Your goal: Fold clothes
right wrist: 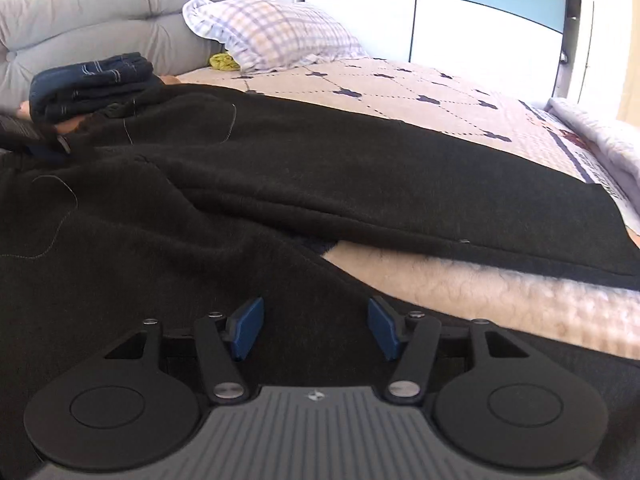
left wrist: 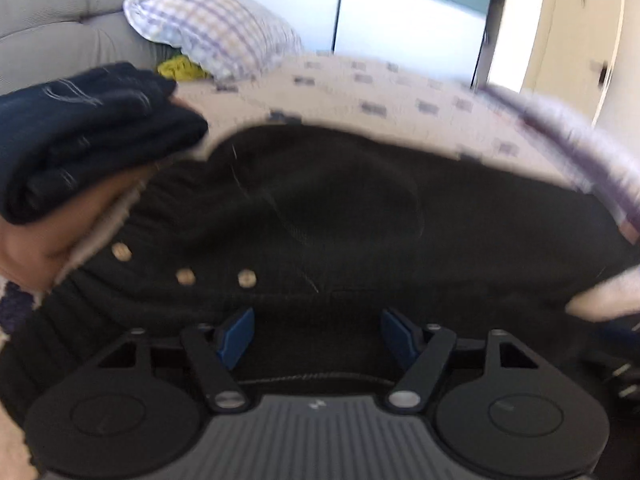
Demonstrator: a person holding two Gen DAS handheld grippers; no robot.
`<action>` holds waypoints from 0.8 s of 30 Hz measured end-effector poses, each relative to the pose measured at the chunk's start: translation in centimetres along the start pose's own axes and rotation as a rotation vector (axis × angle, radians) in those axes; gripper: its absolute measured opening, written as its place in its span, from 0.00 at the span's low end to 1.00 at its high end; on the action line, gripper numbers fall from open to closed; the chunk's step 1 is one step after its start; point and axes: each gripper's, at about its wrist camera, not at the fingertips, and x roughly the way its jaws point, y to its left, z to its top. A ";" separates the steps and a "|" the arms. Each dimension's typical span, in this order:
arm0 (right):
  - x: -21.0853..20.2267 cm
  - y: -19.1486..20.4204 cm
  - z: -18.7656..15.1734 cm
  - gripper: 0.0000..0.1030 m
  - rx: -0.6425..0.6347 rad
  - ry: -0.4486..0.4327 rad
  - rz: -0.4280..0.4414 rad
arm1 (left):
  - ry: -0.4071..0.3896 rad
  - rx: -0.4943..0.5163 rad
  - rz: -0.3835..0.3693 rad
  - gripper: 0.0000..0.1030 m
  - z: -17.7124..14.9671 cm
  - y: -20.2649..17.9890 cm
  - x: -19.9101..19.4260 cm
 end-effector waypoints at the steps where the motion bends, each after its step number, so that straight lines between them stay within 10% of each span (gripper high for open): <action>1: -0.1 -0.5 -0.1 0.57 0.017 0.004 0.001 | -0.025 0.016 0.005 0.77 -0.5 -0.3 0.1; 24: -8.3 -8.5 -8.1 0.65 0.195 -0.043 -0.104 | -0.128 -0.013 -0.025 0.85 -2.7 0.3 -1.3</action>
